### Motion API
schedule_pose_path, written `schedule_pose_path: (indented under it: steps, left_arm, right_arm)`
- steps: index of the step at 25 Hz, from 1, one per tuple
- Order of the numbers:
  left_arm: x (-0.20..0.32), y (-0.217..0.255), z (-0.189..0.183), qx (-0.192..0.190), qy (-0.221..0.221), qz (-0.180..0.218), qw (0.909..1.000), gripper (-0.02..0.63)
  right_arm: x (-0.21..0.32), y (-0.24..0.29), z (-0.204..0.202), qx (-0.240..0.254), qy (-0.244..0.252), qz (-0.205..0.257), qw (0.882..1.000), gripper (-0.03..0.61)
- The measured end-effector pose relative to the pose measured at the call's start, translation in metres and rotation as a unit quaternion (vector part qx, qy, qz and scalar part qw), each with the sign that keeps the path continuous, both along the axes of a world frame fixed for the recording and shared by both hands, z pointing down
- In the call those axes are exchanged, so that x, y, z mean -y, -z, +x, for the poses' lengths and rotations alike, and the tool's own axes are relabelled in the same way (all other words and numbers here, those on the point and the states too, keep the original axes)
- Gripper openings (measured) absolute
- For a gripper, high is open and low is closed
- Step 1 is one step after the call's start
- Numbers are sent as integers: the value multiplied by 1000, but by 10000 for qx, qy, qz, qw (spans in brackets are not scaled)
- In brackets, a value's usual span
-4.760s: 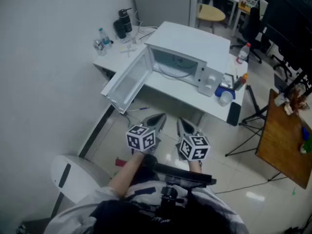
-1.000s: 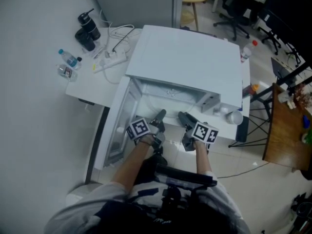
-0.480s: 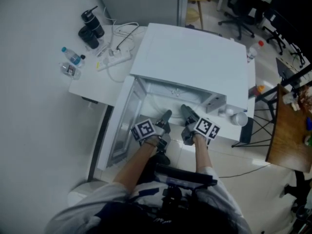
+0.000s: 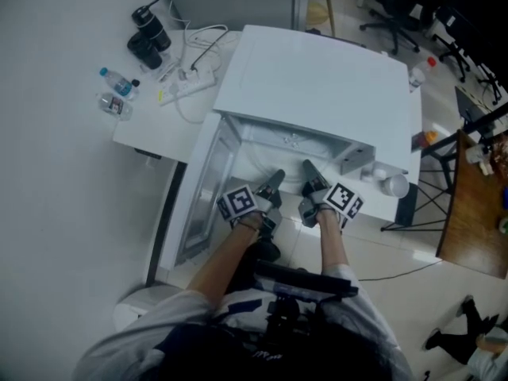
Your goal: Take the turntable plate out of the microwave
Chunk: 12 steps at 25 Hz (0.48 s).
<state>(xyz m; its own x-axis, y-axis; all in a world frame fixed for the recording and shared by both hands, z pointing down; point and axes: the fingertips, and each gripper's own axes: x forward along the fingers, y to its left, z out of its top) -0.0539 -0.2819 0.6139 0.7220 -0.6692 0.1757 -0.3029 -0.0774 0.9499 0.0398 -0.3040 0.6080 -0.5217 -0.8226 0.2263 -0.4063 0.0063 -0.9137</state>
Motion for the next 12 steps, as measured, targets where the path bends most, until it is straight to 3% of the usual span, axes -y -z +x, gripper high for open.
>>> schedule_pose_path:
  steps: [5, 9, 12]
  left_arm:
    - [3, 2, 1, -106, -31, 78, 9999, 61]
    - [18, 3, -8, -234, 318, 176, 9991, 64]
    - [25, 0, -10, -462, 514, -48, 9976, 66]
  right_arm:
    - [-5, -1, 1, -54, 19, 19, 10000, 46]
    - [-15, 1, -1, -96, 106, 73, 9999, 43]
    - [-23, 1, 1, -347, 236, 93, 9991, 45]
